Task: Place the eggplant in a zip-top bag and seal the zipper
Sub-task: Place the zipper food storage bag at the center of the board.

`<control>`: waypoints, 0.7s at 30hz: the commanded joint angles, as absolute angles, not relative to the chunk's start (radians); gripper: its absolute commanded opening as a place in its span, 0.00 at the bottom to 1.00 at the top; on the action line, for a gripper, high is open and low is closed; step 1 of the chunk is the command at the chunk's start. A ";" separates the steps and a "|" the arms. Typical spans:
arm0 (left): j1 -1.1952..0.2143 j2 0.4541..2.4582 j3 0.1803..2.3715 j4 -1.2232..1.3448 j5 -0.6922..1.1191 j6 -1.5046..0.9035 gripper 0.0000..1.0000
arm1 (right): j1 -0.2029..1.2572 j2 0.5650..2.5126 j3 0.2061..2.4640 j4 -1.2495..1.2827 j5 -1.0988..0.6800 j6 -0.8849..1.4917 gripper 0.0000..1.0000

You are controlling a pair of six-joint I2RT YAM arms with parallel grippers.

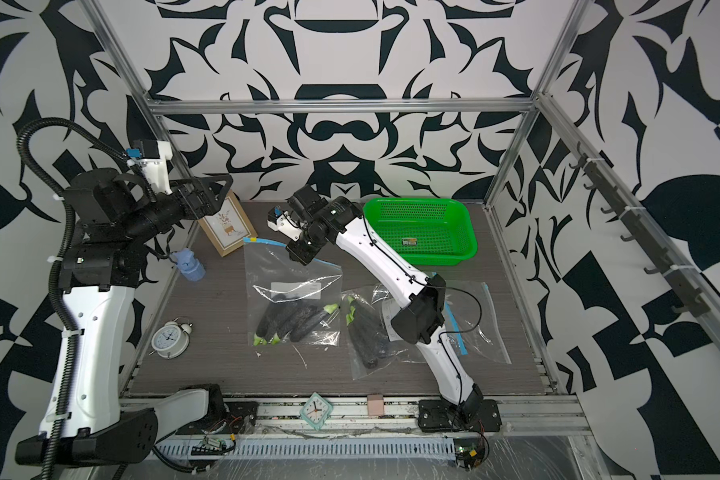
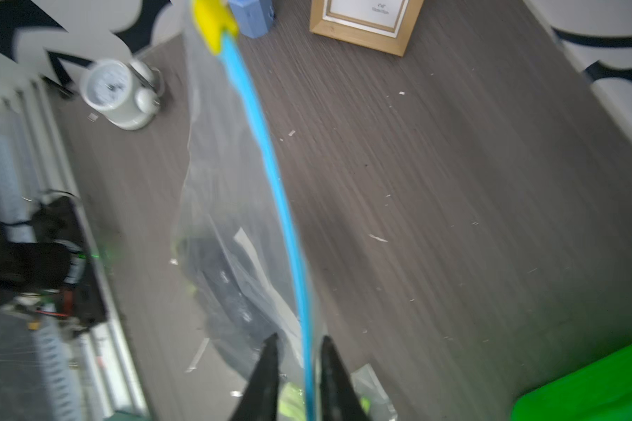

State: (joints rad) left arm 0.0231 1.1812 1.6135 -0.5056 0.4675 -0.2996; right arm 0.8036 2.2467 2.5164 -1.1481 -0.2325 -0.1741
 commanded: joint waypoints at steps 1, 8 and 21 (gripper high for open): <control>0.025 1.162 1.559 -0.474 0.465 -0.309 1.00 | 0.762 2.229 2.539 -1.037 -0.181 -0.180 0.33; 0.025 1.129 1.376 -0.380 0.390 -0.288 0.99 | 0.667 2.167 2.403 -0.877 -0.184 -0.155 0.54; -0.076 1.122 0.929 -0.024 0.093 -0.262 1.00 | 0.334 1.507 1.420 -0.335 -0.115 -0.016 0.75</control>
State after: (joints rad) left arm -0.0452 1.1213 0.9775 -0.1810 0.2008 -0.2836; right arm 0.3973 1.6306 1.5578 -0.5140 -0.1535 -0.0776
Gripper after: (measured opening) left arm 0.994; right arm 0.743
